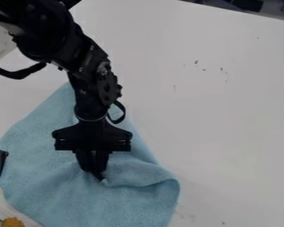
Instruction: Unfold the cloth from bottom left to top right
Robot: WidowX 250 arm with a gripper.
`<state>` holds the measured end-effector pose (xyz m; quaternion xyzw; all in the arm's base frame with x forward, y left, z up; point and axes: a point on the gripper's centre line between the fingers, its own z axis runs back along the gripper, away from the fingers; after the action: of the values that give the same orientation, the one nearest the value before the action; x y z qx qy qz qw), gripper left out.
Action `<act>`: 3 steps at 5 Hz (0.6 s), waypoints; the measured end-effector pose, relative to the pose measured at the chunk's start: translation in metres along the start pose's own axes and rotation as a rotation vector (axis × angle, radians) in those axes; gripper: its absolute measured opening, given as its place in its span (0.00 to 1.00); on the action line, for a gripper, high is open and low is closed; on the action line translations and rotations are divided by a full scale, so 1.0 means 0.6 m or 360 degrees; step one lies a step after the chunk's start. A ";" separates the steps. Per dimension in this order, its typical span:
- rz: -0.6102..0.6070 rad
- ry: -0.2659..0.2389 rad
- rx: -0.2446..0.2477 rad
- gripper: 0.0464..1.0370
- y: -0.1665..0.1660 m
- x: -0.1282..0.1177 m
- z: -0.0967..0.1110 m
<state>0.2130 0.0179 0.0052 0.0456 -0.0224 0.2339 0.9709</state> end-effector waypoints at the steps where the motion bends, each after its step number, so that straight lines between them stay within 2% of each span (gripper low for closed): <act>1: -0.0016 0.0027 0.0053 0.10 0.001 -0.006 0.003; 2: -0.0018 -0.0022 0.0129 0.05 -0.007 0.002 0.038; 3: 0.0000 -0.0063 0.0207 0.05 -0.016 0.005 0.067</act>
<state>0.2189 0.0068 0.0444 0.1132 -0.0265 0.2339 0.9653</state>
